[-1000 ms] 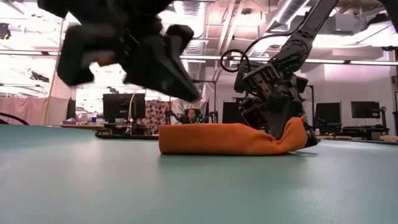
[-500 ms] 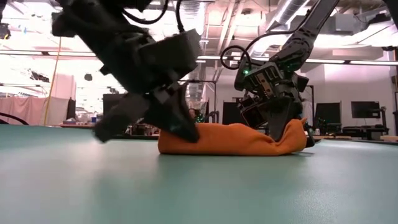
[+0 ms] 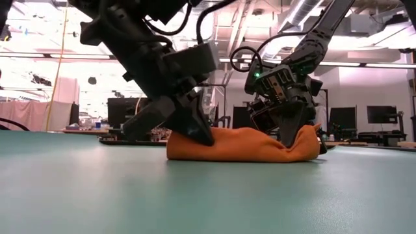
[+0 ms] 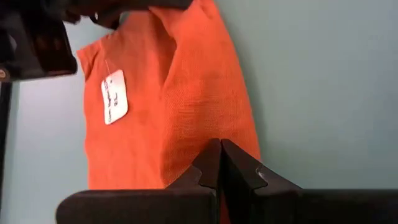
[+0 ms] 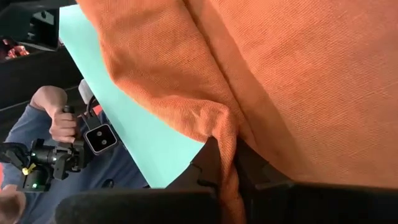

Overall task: Roll towel
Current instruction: Roll the orange towel

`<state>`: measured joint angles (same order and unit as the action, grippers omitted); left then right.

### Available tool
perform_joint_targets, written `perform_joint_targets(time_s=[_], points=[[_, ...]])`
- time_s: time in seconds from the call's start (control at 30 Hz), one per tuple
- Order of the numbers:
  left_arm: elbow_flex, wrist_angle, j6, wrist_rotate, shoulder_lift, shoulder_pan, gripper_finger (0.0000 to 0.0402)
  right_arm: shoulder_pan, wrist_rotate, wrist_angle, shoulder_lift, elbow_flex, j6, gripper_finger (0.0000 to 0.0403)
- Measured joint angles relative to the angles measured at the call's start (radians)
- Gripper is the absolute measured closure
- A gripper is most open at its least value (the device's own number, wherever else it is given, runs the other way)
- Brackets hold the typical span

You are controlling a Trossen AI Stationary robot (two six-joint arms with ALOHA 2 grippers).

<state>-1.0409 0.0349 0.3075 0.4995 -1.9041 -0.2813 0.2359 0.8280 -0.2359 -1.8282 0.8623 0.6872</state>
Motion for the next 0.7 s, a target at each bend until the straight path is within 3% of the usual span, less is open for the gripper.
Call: perform_joint_targets(time_s=[0.23,0.47,0.7], points=[[0.004,-0.052,-0.049,-0.051,0.0,0.066,0.0401,-0.007,0.0,-0.002,0.0,0.0,0.0,0.0374],[0.095,0.053,-0.106,-0.159,0.005,0.134,0.0401,-0.031,-0.014,-0.003,0.0,0.001,-0.007,0.0372],[0.182,0.122,-0.162,-0.195,0.008,0.151,0.0401,-0.047,-0.141,0.0,0.026,0.0,-0.095,0.035]])
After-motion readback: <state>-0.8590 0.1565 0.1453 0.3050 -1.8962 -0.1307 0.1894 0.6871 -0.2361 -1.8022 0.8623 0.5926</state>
